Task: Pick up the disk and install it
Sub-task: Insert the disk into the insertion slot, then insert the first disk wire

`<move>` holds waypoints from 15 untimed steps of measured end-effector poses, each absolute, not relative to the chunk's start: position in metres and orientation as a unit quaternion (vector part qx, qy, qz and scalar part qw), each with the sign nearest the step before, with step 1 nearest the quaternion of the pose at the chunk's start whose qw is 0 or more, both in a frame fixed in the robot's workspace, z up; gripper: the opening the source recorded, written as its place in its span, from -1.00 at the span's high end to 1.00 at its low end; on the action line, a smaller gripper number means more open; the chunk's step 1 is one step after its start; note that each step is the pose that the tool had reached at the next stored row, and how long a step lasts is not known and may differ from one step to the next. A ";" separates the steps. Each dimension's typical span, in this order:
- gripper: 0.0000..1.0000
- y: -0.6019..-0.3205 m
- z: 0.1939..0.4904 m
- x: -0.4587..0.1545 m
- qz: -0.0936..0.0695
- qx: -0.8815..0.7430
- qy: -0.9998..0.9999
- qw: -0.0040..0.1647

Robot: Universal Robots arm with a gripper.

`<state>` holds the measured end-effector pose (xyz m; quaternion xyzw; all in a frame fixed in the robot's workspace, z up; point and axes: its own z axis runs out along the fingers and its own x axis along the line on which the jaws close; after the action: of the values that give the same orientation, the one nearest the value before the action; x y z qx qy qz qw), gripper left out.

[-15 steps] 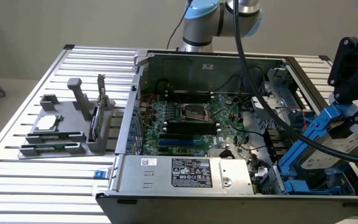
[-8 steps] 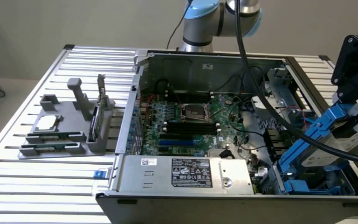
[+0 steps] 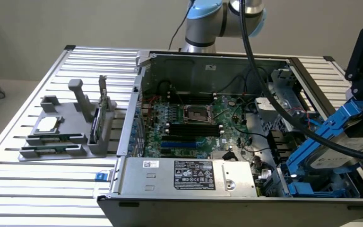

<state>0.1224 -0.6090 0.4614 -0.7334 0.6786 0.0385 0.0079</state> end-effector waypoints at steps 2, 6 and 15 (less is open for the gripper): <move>0.35 -0.612 0.461 0.122 0.038 -0.732 0.681 0.008; 0.35 -0.616 0.459 0.122 0.038 -0.728 0.684 0.008; 0.35 -0.616 0.452 0.121 0.038 -0.727 0.686 0.008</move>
<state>0.1206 -0.6160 0.4516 -0.7270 0.6855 0.0384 0.0082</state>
